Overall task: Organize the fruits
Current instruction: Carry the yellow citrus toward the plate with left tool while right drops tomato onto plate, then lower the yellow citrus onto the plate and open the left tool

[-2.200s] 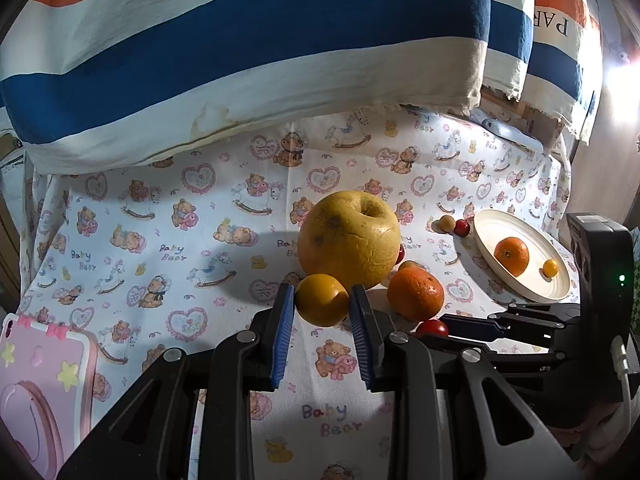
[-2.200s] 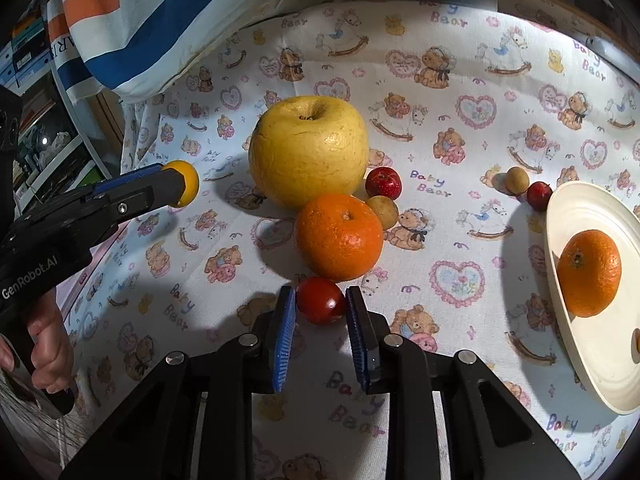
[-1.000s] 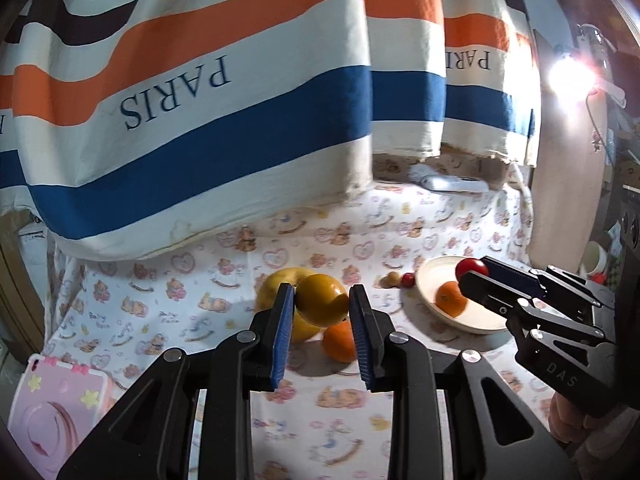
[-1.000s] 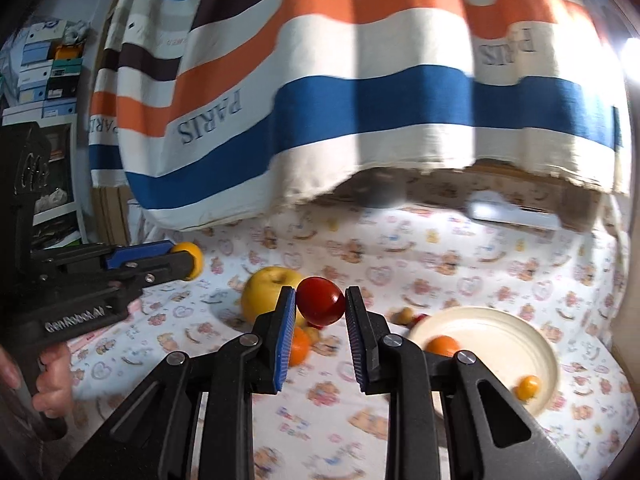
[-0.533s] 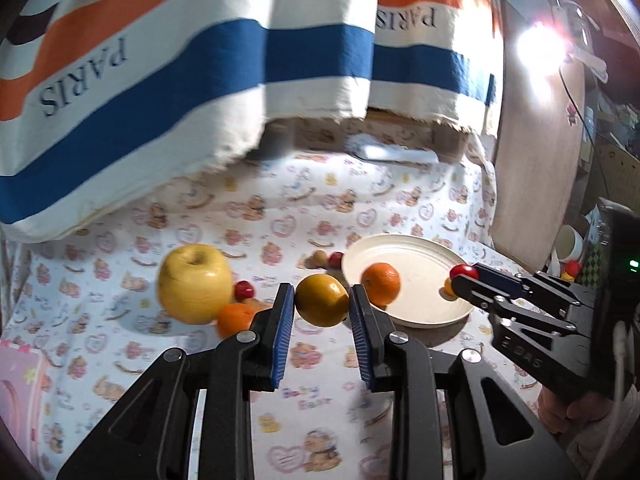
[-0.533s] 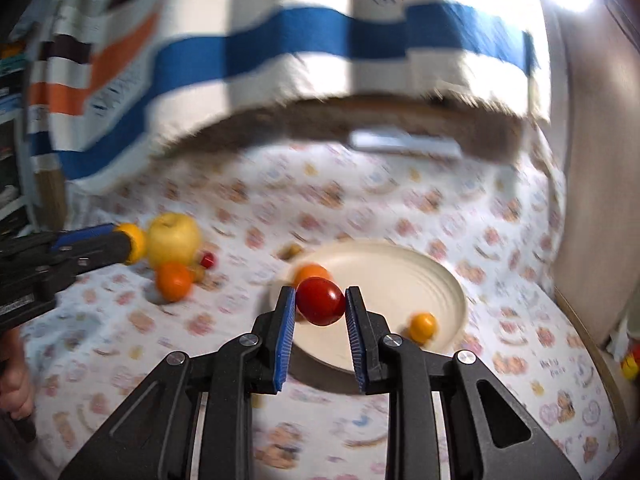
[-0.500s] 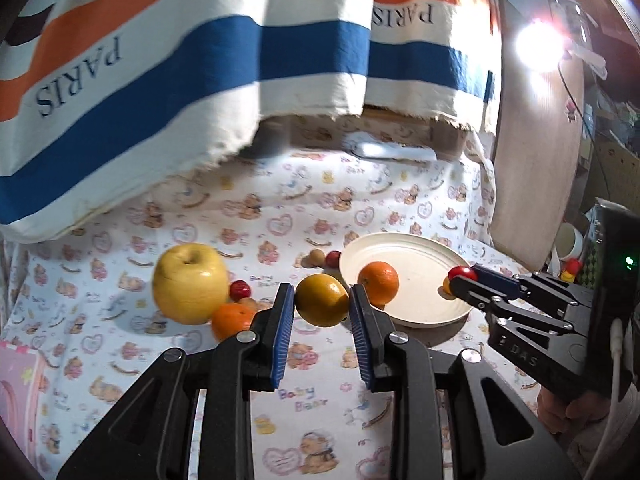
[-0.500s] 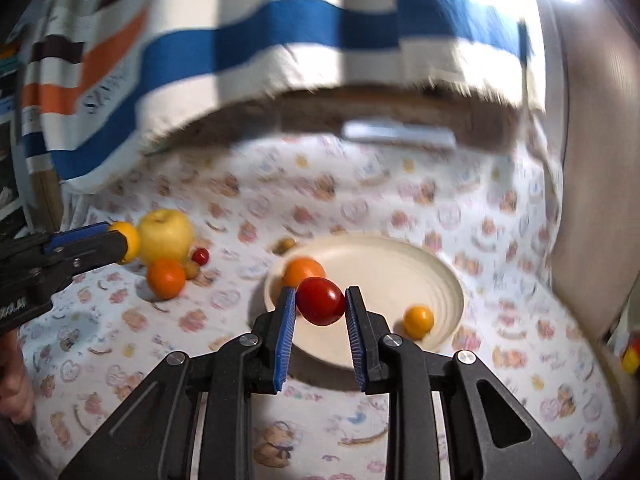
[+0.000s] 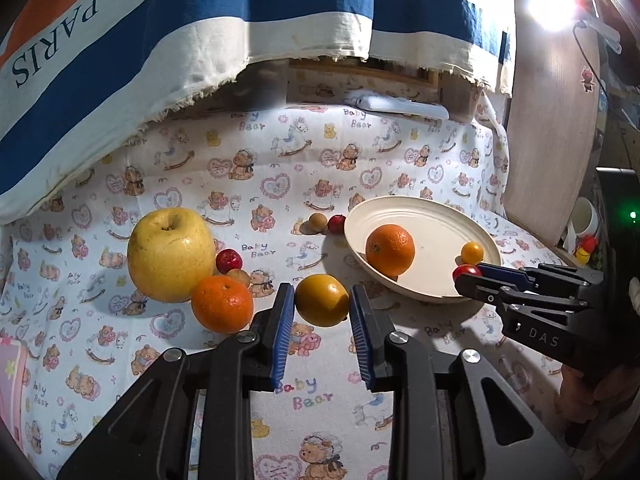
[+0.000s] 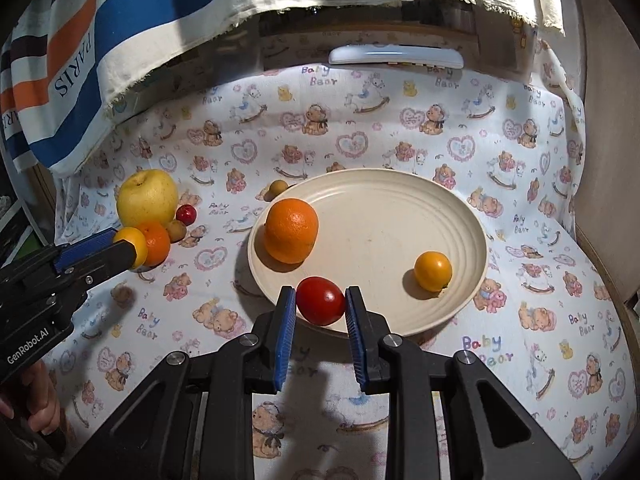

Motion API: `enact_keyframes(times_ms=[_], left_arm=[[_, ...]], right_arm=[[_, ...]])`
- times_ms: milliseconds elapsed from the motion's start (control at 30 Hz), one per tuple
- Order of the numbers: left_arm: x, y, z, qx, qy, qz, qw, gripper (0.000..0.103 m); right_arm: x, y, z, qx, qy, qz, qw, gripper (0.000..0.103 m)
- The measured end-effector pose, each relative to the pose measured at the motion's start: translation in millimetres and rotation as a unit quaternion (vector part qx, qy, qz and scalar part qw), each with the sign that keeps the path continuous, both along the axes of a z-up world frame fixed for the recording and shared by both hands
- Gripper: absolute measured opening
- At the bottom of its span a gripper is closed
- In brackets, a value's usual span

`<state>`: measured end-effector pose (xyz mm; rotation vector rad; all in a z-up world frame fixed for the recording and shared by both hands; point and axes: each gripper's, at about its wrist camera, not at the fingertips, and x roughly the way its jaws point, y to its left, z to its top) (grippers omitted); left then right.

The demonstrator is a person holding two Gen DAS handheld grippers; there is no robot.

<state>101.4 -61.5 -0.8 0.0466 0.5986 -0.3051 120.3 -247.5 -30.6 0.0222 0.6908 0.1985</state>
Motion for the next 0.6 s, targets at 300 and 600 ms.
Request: enact_keyframes(times_ms=[300,600], left_arm=[[4,-5,4,-0.009,0.020,-0.011,0.9997,0.027],[12,-43,13,0.010,0.039,-0.081,0.9959,0.027]], right_arm=[[0,-2,-3,-0.003,0.010,0.000,1.000,0.027],[-12,-21,22,0.001,-0.034,-0.032,0.999,0.028]])
